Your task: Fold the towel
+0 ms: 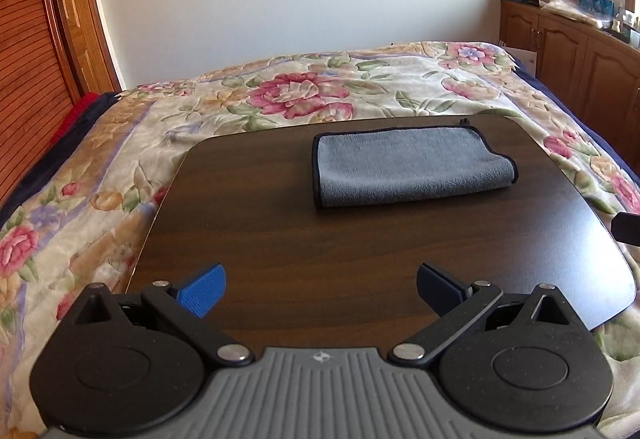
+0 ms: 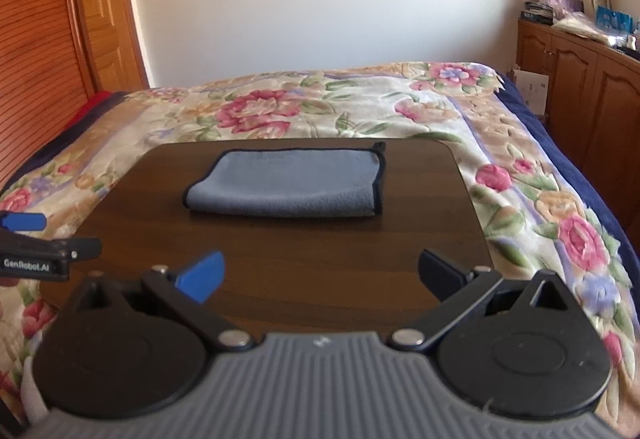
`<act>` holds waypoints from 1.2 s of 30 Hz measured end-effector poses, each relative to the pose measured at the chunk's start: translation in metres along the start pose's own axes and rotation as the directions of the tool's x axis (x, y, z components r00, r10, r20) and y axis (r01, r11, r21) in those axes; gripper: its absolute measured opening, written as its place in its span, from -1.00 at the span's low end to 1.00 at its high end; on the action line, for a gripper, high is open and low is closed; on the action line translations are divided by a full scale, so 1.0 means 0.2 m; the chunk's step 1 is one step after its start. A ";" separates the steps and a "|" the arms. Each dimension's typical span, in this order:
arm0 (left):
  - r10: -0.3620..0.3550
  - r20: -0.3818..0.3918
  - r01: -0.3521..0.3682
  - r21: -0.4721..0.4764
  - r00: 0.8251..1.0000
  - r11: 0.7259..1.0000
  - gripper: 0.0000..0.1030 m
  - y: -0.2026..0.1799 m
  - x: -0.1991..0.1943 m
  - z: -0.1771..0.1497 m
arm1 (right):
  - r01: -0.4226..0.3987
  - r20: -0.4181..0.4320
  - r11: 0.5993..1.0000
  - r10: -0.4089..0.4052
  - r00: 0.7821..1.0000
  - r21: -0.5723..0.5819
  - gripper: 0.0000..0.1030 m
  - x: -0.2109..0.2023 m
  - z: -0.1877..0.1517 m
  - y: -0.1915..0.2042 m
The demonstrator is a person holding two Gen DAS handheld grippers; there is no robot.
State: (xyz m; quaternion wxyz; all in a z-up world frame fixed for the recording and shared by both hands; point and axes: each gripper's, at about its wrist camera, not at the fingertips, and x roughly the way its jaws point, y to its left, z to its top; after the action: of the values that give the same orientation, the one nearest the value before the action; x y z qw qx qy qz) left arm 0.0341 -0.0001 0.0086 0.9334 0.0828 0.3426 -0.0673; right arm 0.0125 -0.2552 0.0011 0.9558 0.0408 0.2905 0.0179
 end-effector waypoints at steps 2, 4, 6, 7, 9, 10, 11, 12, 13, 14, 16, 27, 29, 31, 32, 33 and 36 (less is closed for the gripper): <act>0.000 -0.005 0.000 -0.010 1.000 1.000 0.94 0.00 0.00 -0.02 | 0.006 -0.003 1.000 -0.006 1.000 0.010 1.00 0.00 -0.01 0.00; 0.002 -0.009 -0.002 -0.020 1.000 1.000 0.94 0.00 0.00 -0.03 | 0.009 -0.003 1.000 -0.009 1.000 0.022 1.00 0.00 -0.02 0.00; 0.008 -0.009 -0.008 -0.026 1.000 1.000 0.94 0.00 0.00 -0.05 | 0.011 -0.003 1.000 -0.010 1.000 0.026 1.00 0.00 -0.03 0.00; 0.012 -0.008 -0.013 -0.029 1.000 0.999 0.94 0.01 0.00 -0.05 | 0.011 -0.001 1.000 -0.011 1.000 0.025 1.00 0.00 -0.04 0.01; 0.018 -0.006 -0.018 -0.039 1.000 0.999 0.94 0.01 0.00 -0.06 | 0.011 0.001 1.000 -0.011 1.000 0.028 1.00 0.00 -0.04 0.02; 0.019 -0.008 -0.019 -0.045 1.000 0.999 0.94 0.01 0.00 -0.07 | 0.012 0.003 0.999 -0.012 1.000 0.032 1.00 0.00 -0.04 0.02; 0.020 -0.010 -0.021 -0.049 1.000 0.999 0.94 0.01 0.00 -0.07 | 0.014 0.004 0.999 -0.014 1.000 0.036 1.00 0.00 -0.05 0.02; 0.022 -0.013 -0.022 -0.052 1.000 0.998 0.94 0.02 0.00 -0.08 | 0.015 0.005 0.999 -0.015 1.000 0.037 1.00 0.00 -0.05 0.02; 0.022 -0.016 -0.023 -0.056 1.000 0.998 0.94 0.02 0.00 -0.08 | 0.016 0.005 0.999 -0.016 1.000 0.038 1.00 0.00 -0.05 0.03; 0.021 -0.018 -0.022 -0.060 1.000 0.998 0.94 0.02 0.01 -0.08 | 0.016 0.003 0.999 -0.016 1.000 0.039 1.00 0.01 -0.06 0.03; 0.014 -0.025 -0.016 -0.069 1.000 0.997 0.94 0.02 0.01 -0.10 | 0.017 0.000 0.999 -0.017 1.000 0.042 1.00 0.01 -0.07 0.03; 0.014 -0.041 -0.016 -0.043 0.999 0.999 0.94 -0.01 0.04 -0.14 | 0.038 -0.028 0.999 -0.037 0.999 0.032 1.00 0.08 -0.13 0.03; 0.015 -0.040 -0.017 -0.036 0.999 0.999 0.94 -0.01 0.04 -0.14 | 0.038 -0.028 0.999 -0.037 0.999 0.027 1.00 0.08 -0.13 0.04; 0.018 -0.035 -0.019 -0.032 0.999 0.999 0.94 -0.01 0.04 -0.15 | 0.041 -0.027 0.999 -0.040 0.999 0.024 1.00 0.08 -0.13 0.04; 0.017 -0.033 -0.018 -0.031 0.999 0.999 0.94 -0.01 0.04 -0.14 | 0.041 -0.027 0.999 -0.040 0.999 0.026 1.00 0.08 -0.13 0.04; 0.019 -0.029 -0.020 -0.030 0.999 0.999 0.94 -0.01 0.03 -0.15 | 0.041 -0.028 0.999 -0.040 0.999 0.029 1.00 0.09 -0.13 0.03; 0.023 -0.029 -0.024 -0.030 0.999 0.999 0.94 -0.01 0.03 -0.15 | 0.043 -0.029 0.998 -0.042 0.999 0.034 1.00 0.09 -0.14 0.02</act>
State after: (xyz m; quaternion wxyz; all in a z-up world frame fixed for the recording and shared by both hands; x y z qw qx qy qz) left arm 0.0202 0.0032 -0.0184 0.9302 0.0737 0.3560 -0.0500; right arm 0.0116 -0.2476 -0.0306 0.9509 0.0510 0.3052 -0.0071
